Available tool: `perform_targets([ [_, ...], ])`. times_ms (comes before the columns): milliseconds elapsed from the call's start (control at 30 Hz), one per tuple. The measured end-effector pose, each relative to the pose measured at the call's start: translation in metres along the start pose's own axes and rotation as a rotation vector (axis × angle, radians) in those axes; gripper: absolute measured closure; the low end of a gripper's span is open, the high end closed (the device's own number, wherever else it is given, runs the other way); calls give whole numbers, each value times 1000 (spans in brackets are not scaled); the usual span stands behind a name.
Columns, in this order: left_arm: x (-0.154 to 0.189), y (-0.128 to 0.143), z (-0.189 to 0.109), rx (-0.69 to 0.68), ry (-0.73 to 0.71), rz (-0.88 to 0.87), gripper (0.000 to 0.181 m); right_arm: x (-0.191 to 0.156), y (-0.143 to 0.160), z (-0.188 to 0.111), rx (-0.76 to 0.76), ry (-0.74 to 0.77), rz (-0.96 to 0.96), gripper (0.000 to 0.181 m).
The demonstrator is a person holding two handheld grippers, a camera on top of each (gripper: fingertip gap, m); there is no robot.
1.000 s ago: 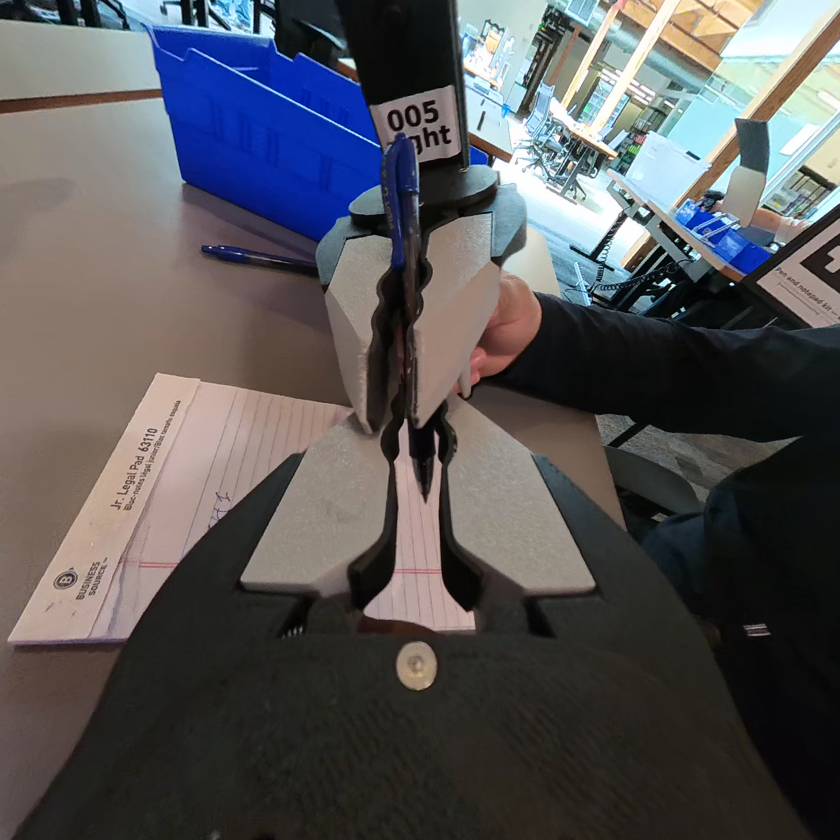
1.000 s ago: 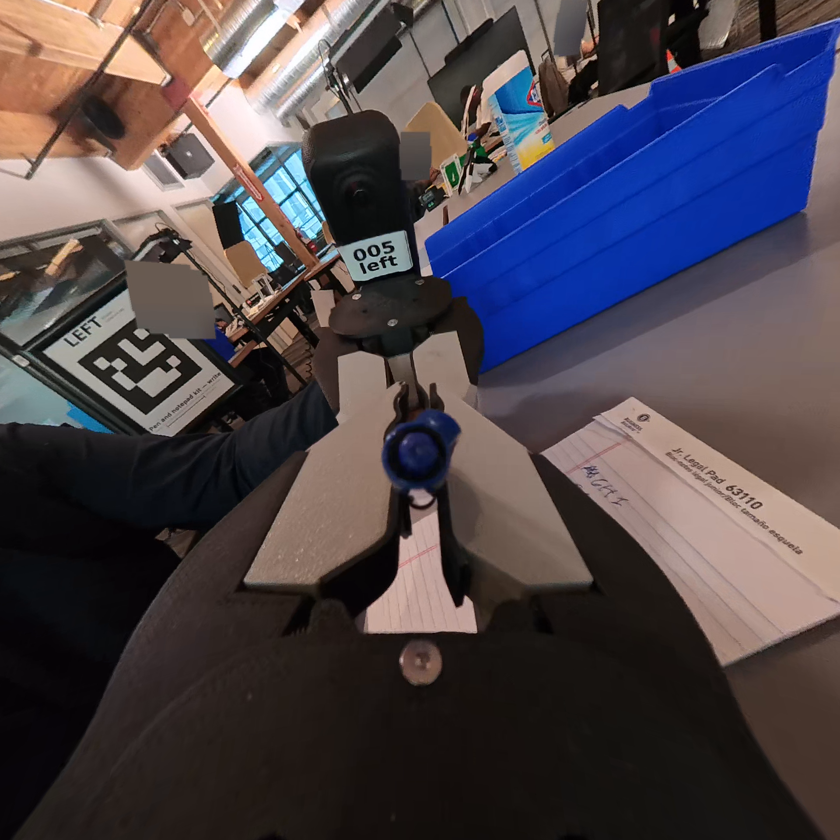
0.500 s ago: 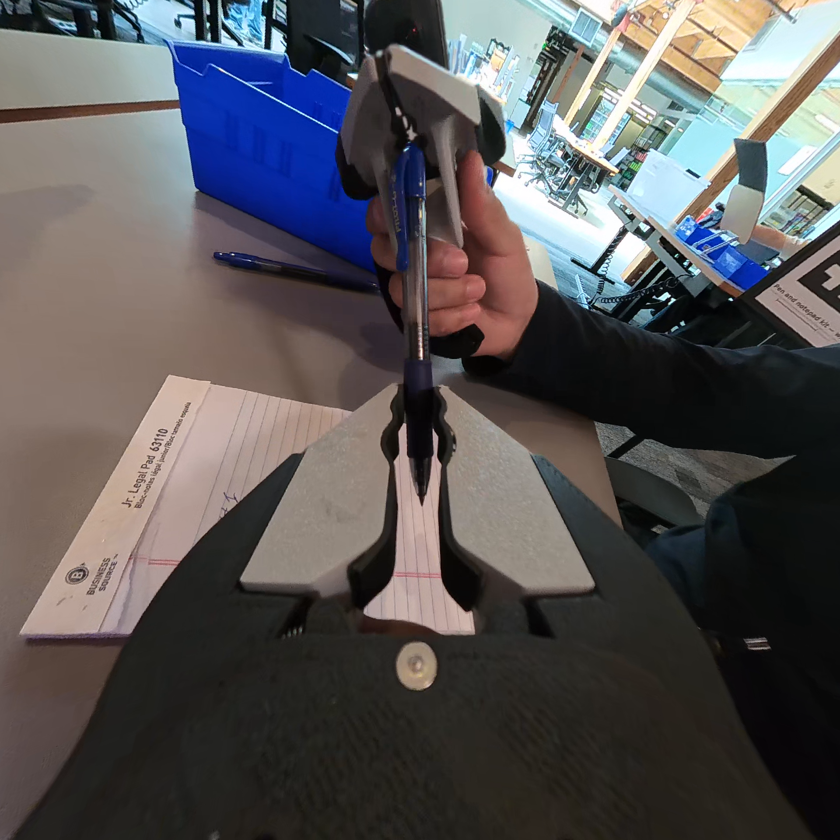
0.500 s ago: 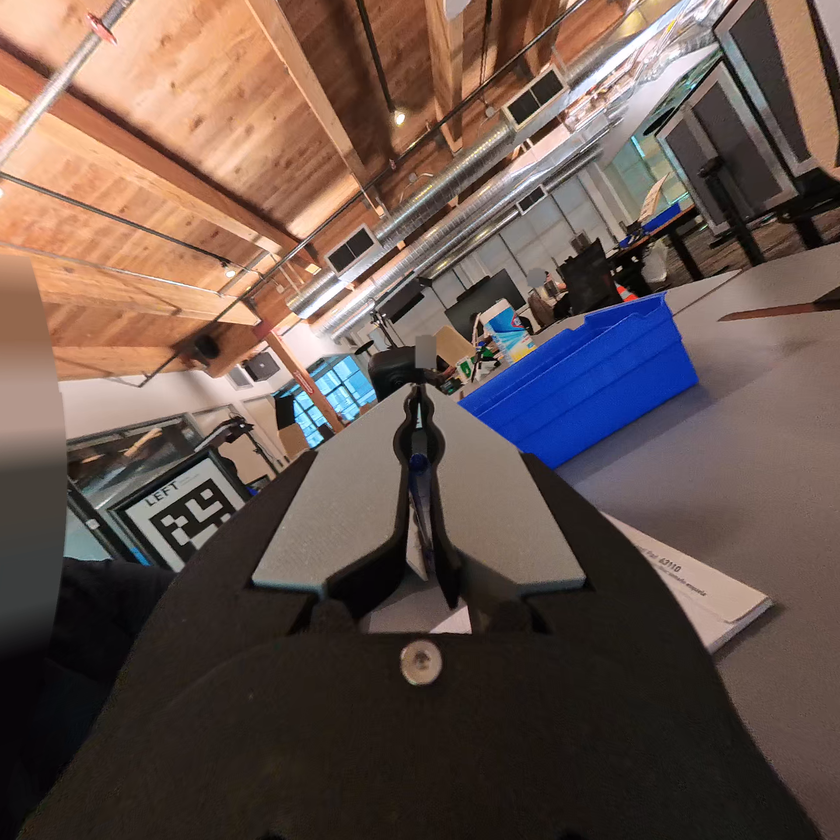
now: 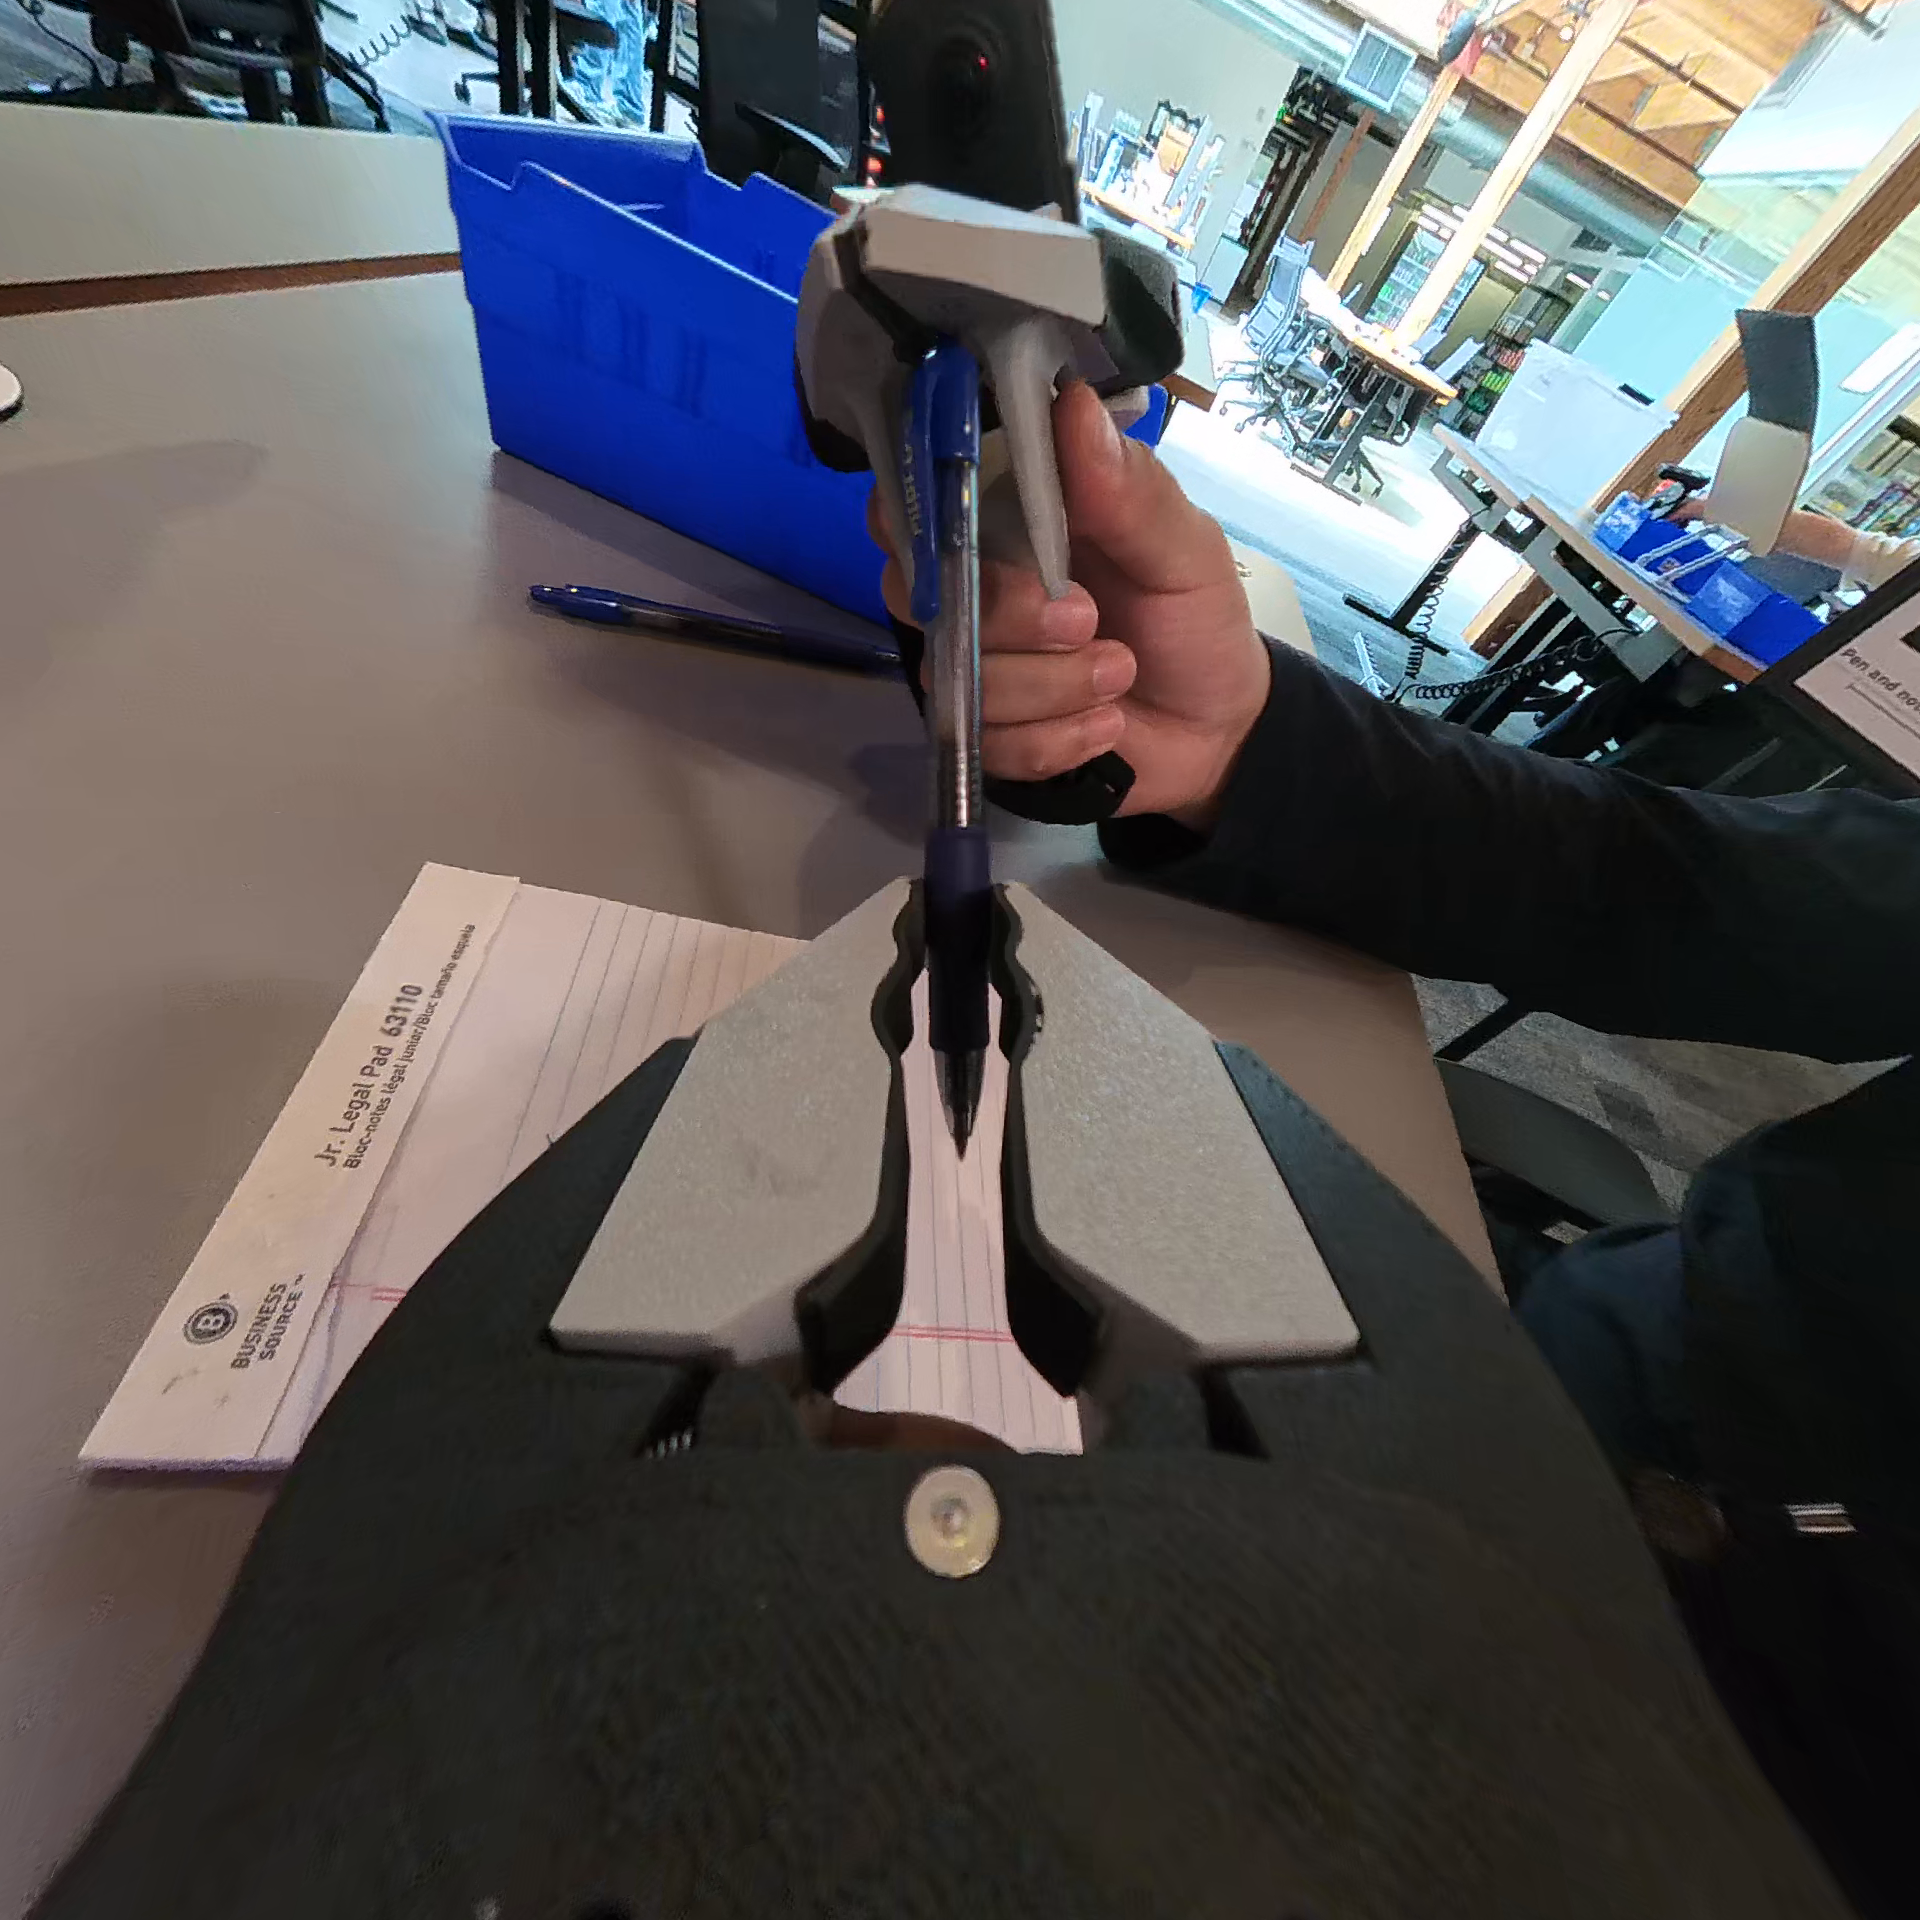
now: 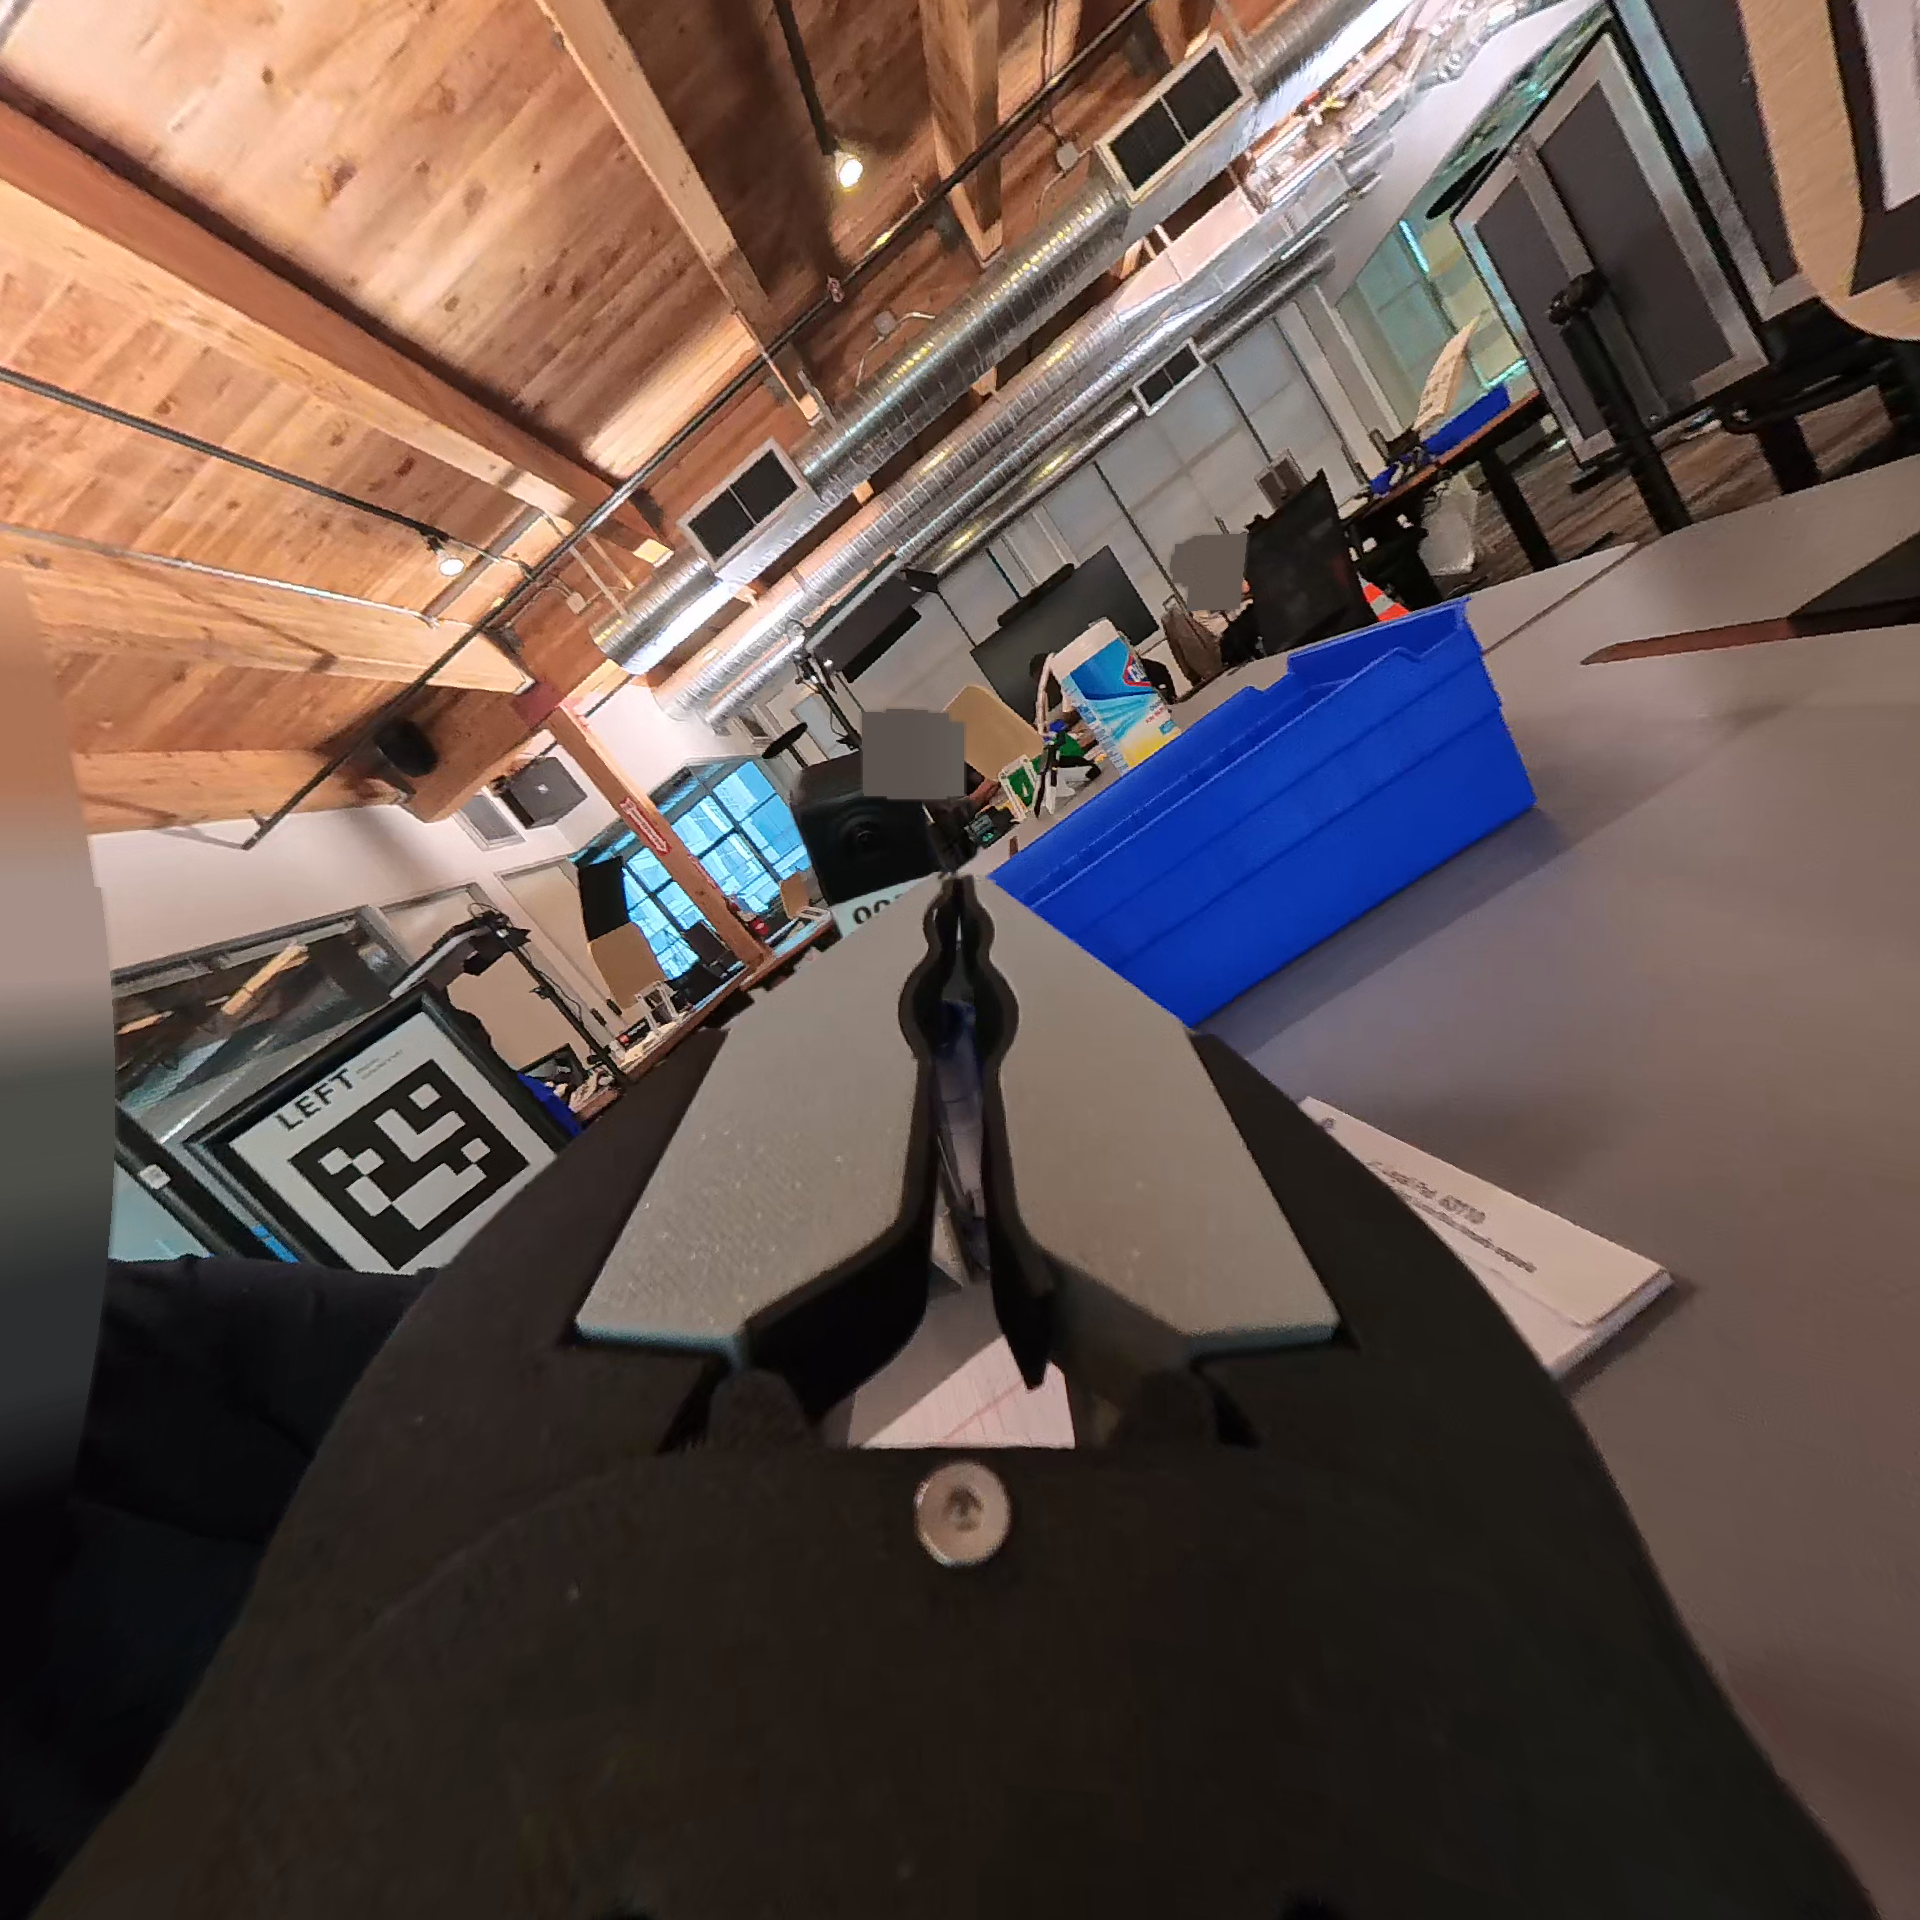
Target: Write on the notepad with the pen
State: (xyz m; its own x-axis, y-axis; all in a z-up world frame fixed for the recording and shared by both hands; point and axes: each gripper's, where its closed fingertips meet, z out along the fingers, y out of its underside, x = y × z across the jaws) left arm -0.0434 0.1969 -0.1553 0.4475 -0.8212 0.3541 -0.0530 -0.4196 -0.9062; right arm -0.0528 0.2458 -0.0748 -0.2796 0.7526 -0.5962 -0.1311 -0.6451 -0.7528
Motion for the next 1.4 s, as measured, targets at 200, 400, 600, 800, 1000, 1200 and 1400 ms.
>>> perform_targets([
  [200, -1, 2, 0, -11, -8, 6, 173, 3, 2, 0, 0, 17, -4, 181],
  [400, -2, 3, 0, -14, -4, -4, 173, 10, 4, 0, -9, 72, -30, 181],
  [600, -3, 5, 3, -19, -4, -9, 173, 11, 4, 1, 4, 78, -32, 181],
  [800, -4, -14, -9, 79, 3, -46, 172, 8, -22, -12, 151, 44, 1, 181],
  [1000, -13, -16, -13, 98, -30, -73, 172, 9, -24, -14, 156, 69, -22, 164],
  [1200, -11, -13, -9, 84, -22, -77, 172, 12, 19, 12, -70, 88, -64, 167],
  [1400, -8, 3, 3, -7, -22, -77, 172, 8, 36, 23, -175, 116, -155, 175],
])
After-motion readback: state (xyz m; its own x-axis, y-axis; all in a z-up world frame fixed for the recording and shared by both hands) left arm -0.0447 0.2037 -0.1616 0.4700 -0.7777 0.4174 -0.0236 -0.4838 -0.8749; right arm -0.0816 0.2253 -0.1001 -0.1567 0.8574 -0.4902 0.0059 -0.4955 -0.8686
